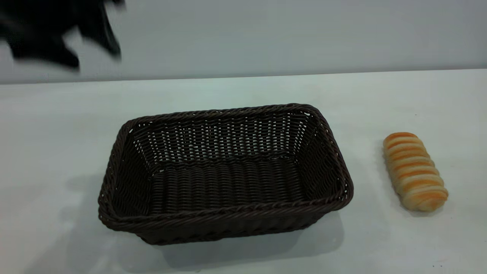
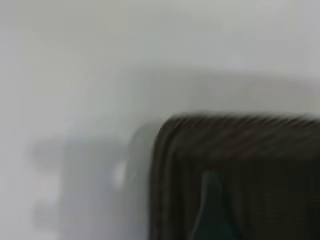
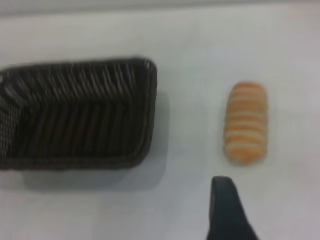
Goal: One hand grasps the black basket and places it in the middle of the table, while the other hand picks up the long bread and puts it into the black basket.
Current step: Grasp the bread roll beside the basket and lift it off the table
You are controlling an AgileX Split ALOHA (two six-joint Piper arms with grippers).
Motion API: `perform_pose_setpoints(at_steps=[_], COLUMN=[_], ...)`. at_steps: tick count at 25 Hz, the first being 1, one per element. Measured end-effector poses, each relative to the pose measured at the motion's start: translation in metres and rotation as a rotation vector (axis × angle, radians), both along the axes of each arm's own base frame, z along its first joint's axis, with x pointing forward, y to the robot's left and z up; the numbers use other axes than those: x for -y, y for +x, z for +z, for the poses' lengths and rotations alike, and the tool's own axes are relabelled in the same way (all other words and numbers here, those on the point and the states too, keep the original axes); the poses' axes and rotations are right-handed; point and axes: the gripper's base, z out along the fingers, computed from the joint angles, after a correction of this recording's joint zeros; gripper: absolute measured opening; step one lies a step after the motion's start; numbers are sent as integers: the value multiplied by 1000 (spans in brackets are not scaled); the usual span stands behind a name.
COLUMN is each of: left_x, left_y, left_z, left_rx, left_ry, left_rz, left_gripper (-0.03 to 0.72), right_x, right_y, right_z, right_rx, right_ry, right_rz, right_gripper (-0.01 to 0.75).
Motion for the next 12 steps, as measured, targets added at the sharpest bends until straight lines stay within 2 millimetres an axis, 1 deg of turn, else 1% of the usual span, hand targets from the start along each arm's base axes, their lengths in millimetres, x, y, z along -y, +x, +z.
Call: perform_pose_setpoints(at_steps=[3, 7, 10, 12], left_x=[-8, -22, -35, -43], left_y=[-20, -58, -90, -112], left_z=[47, 102, 135, 152], left_rx=[170, 383, 524, 610], left_ry=[-21, -30, -51, -67], left_rz=[-46, -95, -105, -106], left_gripper=[584, 584, 584, 584], right_x=[0, 1, 0, -2], right_y=[29, 72, 104, 127], right_z=[-13, -29, -50, -64], right_rx=[-66, -136, -230, -295], right_ry=[-9, 21, 37, 51], right_rz=[15, 9, 33, 57], right_gripper=[449, 451, 451, 451])
